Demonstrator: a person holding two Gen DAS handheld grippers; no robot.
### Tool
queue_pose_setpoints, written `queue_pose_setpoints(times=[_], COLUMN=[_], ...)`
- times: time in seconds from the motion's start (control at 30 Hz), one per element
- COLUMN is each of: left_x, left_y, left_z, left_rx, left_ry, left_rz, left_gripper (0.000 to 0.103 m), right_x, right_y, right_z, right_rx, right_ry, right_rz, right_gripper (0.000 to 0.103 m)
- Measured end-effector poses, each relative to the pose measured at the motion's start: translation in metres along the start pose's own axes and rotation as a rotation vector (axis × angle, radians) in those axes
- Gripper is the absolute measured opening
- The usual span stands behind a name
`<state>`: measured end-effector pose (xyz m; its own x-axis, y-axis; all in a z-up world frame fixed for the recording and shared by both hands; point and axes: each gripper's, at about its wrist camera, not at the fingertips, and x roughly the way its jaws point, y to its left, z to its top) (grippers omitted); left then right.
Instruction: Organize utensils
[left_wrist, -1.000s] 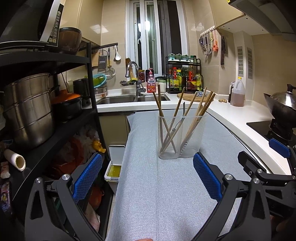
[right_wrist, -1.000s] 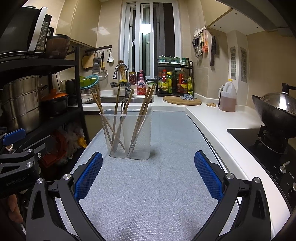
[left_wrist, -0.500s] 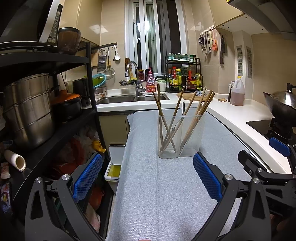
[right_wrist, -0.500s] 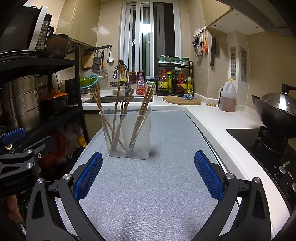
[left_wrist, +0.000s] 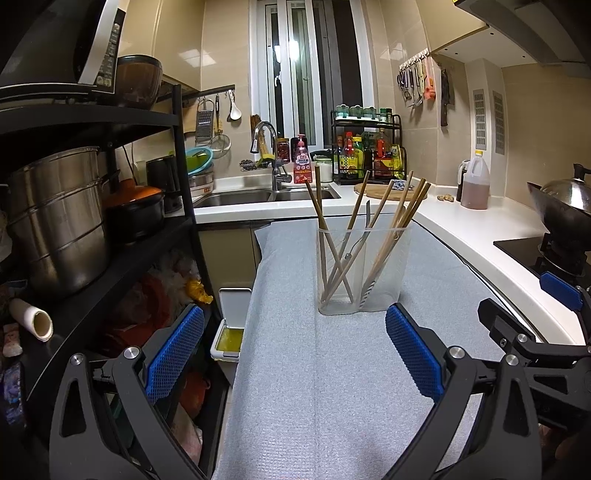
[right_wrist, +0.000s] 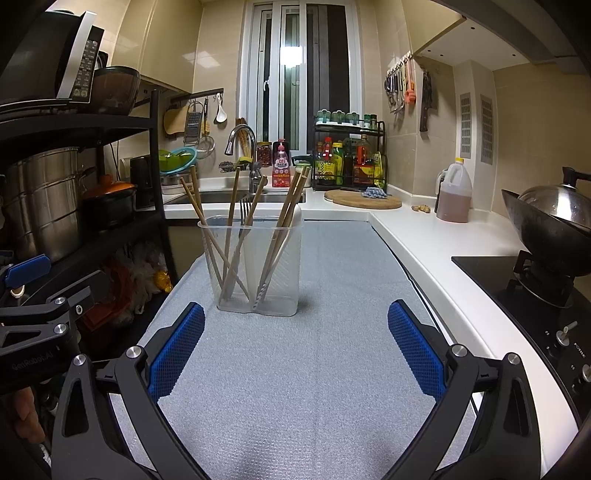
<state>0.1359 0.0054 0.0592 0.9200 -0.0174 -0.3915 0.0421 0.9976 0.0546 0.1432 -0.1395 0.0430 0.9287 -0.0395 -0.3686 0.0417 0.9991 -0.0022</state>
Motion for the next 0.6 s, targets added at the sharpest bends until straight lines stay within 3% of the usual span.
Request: queue_pose_setpoints(times=[0.6], left_x=[0.0025], left_y=[0.0023], left_z=[-0.0040], left_rx=[-0.011], left_ry=[0.018], left_rz=[0.001], left_gripper=[0.095], right_x=[-0.0005], right_y=[-0.0026], right_z=[-0.0029], right_rx=[0.002], right_ry=[0.007], right_rz=[0.009], right_gripper=[0.098])
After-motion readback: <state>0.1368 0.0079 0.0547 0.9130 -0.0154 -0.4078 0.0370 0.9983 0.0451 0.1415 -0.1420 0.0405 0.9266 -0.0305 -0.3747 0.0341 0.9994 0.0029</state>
